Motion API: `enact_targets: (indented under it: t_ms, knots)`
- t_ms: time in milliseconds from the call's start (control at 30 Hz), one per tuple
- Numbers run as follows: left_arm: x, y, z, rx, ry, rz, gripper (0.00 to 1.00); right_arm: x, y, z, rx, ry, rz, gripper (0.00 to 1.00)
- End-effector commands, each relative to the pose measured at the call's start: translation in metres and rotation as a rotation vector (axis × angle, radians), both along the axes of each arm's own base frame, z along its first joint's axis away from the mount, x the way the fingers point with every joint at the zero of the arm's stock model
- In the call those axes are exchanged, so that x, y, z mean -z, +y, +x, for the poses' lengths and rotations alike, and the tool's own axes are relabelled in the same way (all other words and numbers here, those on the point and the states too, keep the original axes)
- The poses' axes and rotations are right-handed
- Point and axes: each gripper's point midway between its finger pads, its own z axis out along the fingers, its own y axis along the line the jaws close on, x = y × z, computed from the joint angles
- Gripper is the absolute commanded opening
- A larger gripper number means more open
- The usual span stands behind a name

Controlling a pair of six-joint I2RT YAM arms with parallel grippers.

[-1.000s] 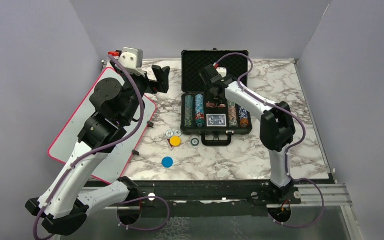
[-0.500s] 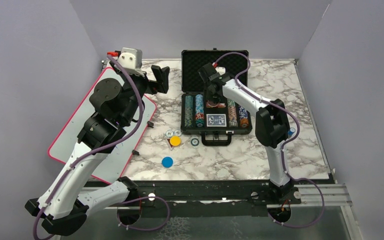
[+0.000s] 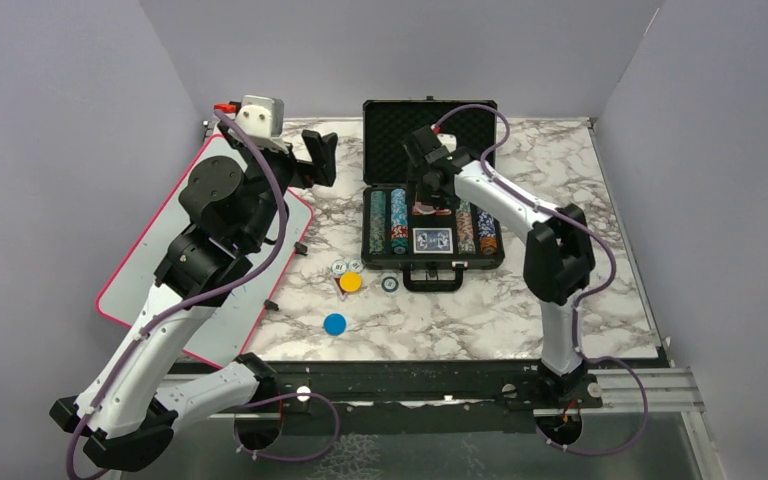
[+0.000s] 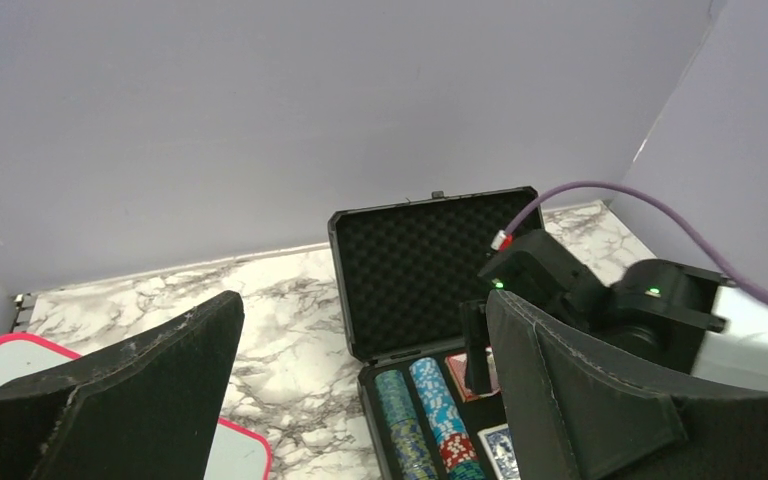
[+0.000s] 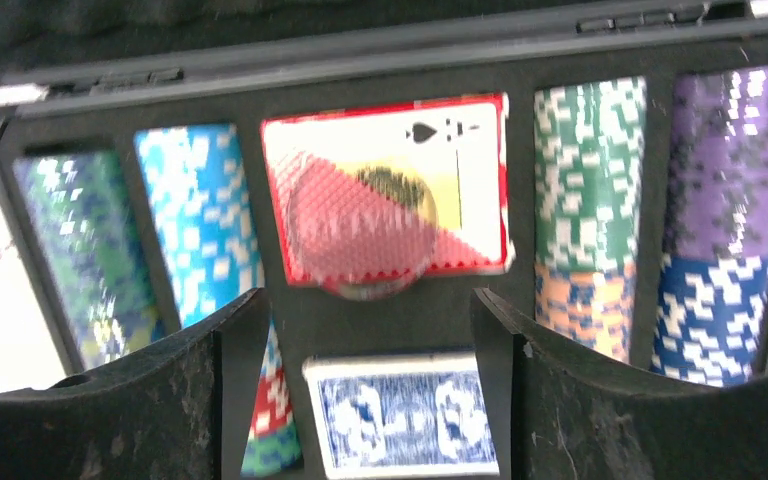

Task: Pack up texas hold em set

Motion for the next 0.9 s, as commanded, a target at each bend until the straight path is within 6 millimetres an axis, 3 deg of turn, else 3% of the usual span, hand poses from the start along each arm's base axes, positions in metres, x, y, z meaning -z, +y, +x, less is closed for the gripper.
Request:
enact_targets:
  t_ms: [0, 133, 300, 467, 567, 633, 867]
  knots:
    - [-0.026, 0.020, -0.009, -0.060, -0.056, -0.017, 0.94, -0.046, 0.030, -0.036, -0.095, -0.071, 0.111, 0.75]
    - [-0.039, 0.026, -0.013, -0.072, -0.089, -0.027, 0.94, -0.047, 0.069, -0.087, -0.181, -0.060, 0.129, 0.75]
    - [-0.041, 0.028, -0.013, -0.081, -0.098, -0.029, 0.94, -0.032, 0.124, -0.147, -0.309, -0.019, 0.136, 0.74]
    - [-0.037, 0.026, -0.011, -0.079, -0.089, -0.023, 0.94, -0.010, 0.176, -0.188, -0.429, 0.039, 0.176, 0.52]
    - [-0.035, 0.025, -0.010, -0.076, -0.084, -0.022, 0.94, 0.003, 0.197, -0.196, -0.474, 0.060, 0.211, 0.35]
    - [-0.034, 0.024, -0.009, -0.076, -0.081, -0.020, 0.94, 0.010, 0.209, -0.195, -0.492, 0.061, 0.230, 0.29]
    - [-0.030, 0.023, -0.007, -0.076, -0.071, -0.009, 0.94, 0.035, 0.229, -0.176, -0.480, 0.026, 0.200, 0.23]
